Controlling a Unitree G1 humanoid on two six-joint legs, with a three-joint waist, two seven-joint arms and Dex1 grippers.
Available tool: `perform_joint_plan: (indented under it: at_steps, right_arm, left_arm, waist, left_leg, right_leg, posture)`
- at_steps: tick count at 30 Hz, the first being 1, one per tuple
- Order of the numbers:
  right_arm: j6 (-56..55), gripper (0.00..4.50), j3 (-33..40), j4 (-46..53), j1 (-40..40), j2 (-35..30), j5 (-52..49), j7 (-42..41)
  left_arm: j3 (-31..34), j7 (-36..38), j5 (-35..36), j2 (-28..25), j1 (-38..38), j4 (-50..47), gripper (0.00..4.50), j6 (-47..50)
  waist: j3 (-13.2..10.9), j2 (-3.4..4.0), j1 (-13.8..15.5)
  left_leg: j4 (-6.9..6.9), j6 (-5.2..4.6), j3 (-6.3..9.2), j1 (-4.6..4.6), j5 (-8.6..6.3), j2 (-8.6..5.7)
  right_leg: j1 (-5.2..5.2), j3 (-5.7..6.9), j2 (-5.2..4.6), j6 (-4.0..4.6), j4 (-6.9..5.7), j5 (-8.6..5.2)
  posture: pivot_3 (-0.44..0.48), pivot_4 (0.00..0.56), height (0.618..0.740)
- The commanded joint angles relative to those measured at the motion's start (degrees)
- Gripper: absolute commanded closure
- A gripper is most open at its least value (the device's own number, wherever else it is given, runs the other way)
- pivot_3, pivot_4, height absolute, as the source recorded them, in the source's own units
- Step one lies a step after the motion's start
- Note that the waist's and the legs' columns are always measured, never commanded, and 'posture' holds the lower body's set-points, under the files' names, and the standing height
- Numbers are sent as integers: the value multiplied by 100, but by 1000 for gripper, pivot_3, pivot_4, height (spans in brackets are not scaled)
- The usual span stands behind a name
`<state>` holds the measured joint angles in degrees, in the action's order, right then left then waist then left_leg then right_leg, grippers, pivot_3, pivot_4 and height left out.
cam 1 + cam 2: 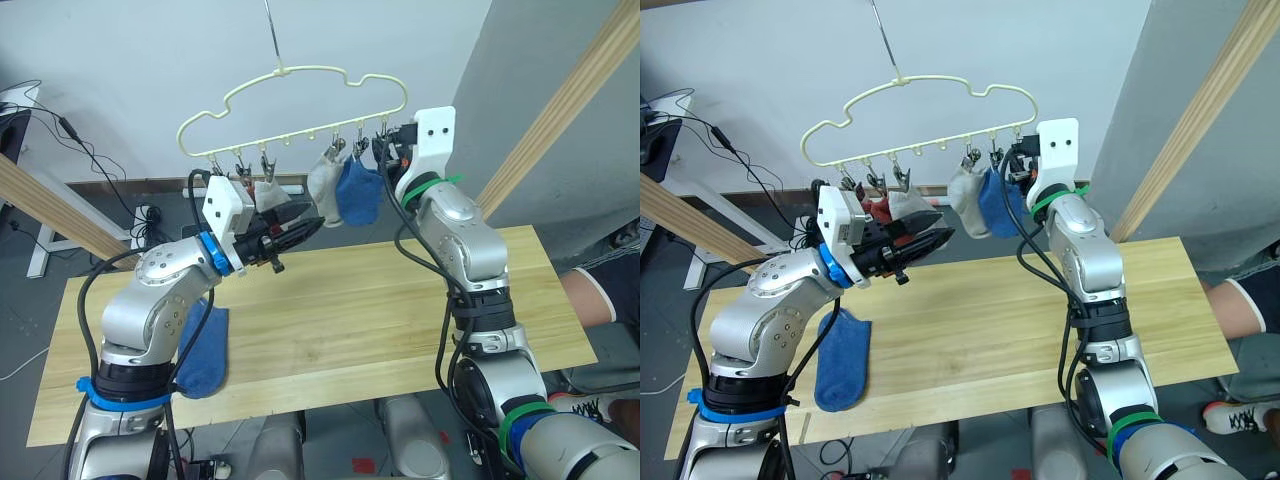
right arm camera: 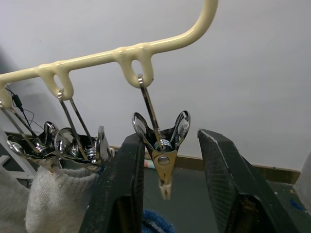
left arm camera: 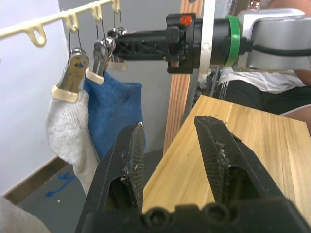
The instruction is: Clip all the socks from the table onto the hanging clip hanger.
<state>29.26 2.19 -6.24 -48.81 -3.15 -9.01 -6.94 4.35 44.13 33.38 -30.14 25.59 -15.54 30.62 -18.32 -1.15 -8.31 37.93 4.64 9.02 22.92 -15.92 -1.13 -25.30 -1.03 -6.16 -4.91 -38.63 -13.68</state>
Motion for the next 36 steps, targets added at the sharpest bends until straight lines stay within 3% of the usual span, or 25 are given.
perform_joint_plan:
  at_steps: [1, 36]
  right_arm:
    - [-173, 2739, 19, 202, -180, 38, -45, -5]
    - [-309, 2739, 112, 34, -319, 229, -8, 256]
  left_arm:
    - [47, -5, 29, -23, 89, -185, 2636, -67]
    - [17, 10, -46, 11, 92, -143, 2636, -108]
  waist:
    - [0, 0, -1]
    - [0, 0, 0]
  left_leg:
    - [0, 0, 0, 0, 0, 0]
    - [0, 1, 0, 0, 0, 0]
  right_leg:
    - [0, 0, 0, 0, 0, 0]
    - [0, 0, 0, 0, 0, 0]
  posture:
    - [-189, 302, 740]
    - [-190, 291, 740]
